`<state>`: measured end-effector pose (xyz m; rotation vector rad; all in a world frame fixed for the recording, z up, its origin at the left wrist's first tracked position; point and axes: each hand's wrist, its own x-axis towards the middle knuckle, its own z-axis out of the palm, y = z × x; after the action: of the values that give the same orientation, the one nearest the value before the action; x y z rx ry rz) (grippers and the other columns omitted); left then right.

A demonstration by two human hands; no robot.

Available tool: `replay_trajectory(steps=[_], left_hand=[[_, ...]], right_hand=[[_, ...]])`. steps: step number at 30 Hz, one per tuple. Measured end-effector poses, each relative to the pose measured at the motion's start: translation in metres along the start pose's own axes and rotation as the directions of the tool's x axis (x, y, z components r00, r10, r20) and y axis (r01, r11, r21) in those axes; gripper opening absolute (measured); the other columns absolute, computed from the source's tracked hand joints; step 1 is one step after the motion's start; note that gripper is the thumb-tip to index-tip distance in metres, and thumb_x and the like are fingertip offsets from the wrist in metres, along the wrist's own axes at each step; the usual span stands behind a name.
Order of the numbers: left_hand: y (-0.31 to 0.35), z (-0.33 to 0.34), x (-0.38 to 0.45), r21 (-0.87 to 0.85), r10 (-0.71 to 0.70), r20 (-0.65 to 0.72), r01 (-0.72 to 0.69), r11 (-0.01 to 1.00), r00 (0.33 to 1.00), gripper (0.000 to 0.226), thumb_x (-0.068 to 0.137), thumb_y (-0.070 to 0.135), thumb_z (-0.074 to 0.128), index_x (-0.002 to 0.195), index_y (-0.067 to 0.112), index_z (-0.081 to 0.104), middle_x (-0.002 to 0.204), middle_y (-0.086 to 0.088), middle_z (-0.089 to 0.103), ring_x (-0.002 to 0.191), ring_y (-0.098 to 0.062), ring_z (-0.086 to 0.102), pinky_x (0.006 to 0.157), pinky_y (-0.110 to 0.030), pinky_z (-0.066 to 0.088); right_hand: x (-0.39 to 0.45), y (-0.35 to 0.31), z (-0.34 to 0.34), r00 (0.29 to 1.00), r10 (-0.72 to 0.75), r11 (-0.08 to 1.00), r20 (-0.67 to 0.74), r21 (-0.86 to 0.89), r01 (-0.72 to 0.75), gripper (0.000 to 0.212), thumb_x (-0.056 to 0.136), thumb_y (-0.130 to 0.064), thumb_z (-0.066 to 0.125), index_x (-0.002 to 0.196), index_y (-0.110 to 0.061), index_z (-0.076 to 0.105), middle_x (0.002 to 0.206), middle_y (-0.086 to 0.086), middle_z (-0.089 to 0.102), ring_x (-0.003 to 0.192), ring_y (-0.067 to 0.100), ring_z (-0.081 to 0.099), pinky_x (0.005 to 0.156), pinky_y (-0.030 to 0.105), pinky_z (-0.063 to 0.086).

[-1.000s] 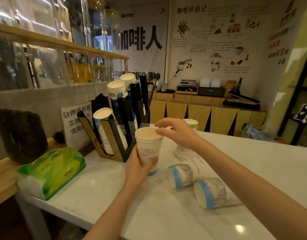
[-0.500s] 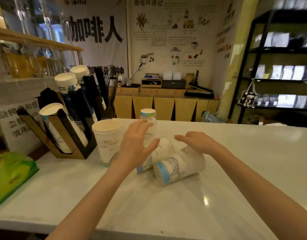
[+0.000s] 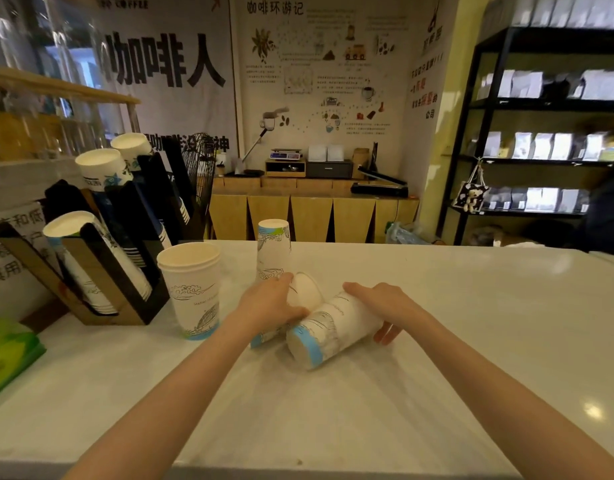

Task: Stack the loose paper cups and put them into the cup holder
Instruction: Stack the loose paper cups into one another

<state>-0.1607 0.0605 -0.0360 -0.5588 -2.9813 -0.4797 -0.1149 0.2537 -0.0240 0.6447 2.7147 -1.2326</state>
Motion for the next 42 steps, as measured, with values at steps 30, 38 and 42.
replay_trajectory(steps=[30,38,42], left_hand=[[-0.083,-0.121,-0.049,-0.578,-0.287,-0.725,-0.327,0.748,0.627,0.085,0.068,0.025,0.076,0.136,0.036,0.027,0.134,-0.007,0.044,0.117,-0.016,0.046,0.087,-0.034,0.050],[-0.088,-0.128,-0.039,-0.552,-0.272,-0.724,-0.296,0.780,0.634,0.084,0.067,0.025,0.077,0.136,0.029,0.028,0.130,-0.006,0.048,0.111,-0.014,0.047,0.078,-0.024,0.046],[-0.094,-0.134,-0.035,-0.539,-0.262,-0.705,-0.258,0.802,0.659,0.085,0.067,0.027,0.077,0.136,0.027,0.028,0.127,-0.005,0.050,0.107,-0.013,0.048,0.080,-0.027,0.046]], right_hand=[[-0.017,-0.113,0.023,0.638,-0.669,0.609,-0.381,0.211,0.765,0.056,0.074,-0.039,0.070,0.122,-0.016,0.051,0.118,0.002,0.059,0.098,0.014,0.055,0.063,0.016,0.045],[-0.038,-0.159,0.008,0.444,-0.676,0.417,-0.588,0.192,0.888,0.053,0.077,-0.035,0.068,0.121,-0.014,0.049,0.112,-0.003,0.050,0.105,0.016,0.049,0.077,0.024,0.051],[-0.043,-0.174,0.006,0.352,-0.661,0.342,-0.663,0.152,0.927,0.055,0.077,-0.036,0.067,0.123,-0.014,0.046,0.117,0.000,0.049,0.108,0.015,0.047,0.084,0.033,0.053]])
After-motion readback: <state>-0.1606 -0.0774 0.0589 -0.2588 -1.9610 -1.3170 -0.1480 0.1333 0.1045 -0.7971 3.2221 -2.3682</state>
